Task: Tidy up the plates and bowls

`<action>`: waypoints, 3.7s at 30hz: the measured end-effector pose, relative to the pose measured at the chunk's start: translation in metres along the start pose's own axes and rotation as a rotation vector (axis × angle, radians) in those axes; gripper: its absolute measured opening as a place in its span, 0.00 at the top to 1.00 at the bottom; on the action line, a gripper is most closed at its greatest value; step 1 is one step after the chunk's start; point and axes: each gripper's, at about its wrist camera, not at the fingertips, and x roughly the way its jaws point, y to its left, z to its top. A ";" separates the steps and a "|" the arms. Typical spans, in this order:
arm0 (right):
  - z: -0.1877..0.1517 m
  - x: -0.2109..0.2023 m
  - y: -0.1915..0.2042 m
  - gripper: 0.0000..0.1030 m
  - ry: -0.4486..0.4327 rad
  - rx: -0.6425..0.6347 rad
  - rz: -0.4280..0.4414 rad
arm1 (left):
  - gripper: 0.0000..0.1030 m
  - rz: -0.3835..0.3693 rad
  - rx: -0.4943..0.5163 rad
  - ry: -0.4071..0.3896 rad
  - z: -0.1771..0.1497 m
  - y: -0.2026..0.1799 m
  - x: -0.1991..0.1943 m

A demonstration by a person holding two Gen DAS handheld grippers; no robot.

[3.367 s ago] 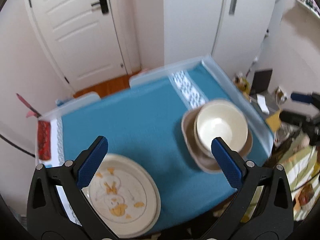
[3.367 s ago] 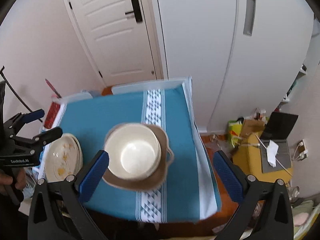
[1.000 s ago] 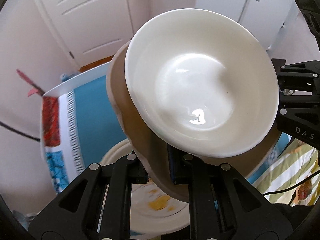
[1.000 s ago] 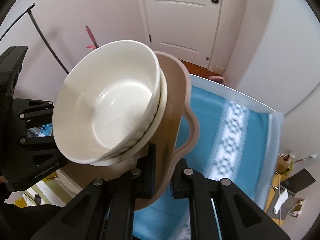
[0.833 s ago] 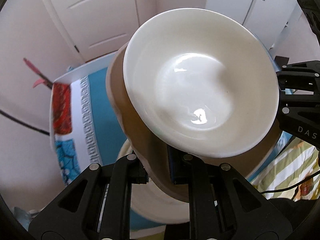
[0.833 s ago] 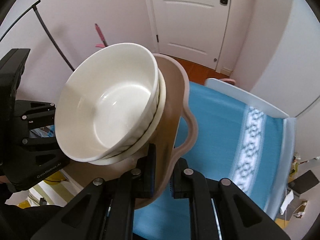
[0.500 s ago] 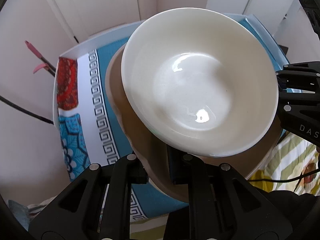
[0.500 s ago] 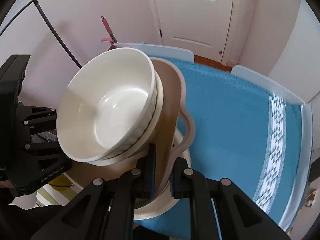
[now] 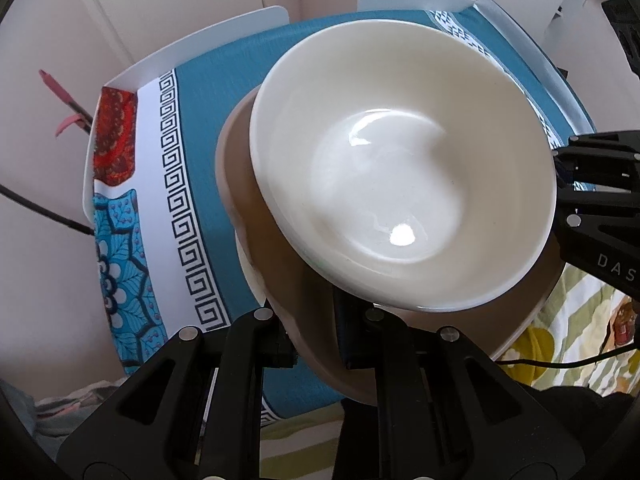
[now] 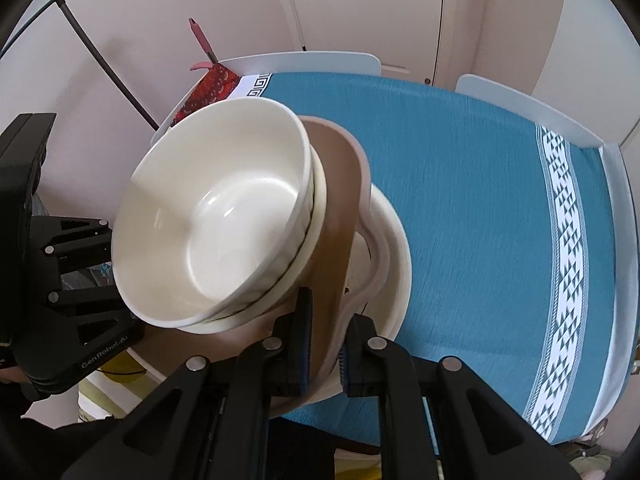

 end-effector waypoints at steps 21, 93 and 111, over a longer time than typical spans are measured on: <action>-0.010 0.003 -0.007 0.90 -0.054 0.083 -0.012 | 0.91 0.018 -0.012 -0.024 0.002 -0.004 0.017; -0.083 -0.334 0.069 0.00 -0.843 0.131 -0.375 | 0.00 0.253 -0.236 -0.974 -0.088 -0.045 -0.347; -0.098 -0.345 0.070 0.00 -0.872 0.138 -0.382 | 0.00 0.269 -0.238 -0.998 -0.101 -0.061 -0.361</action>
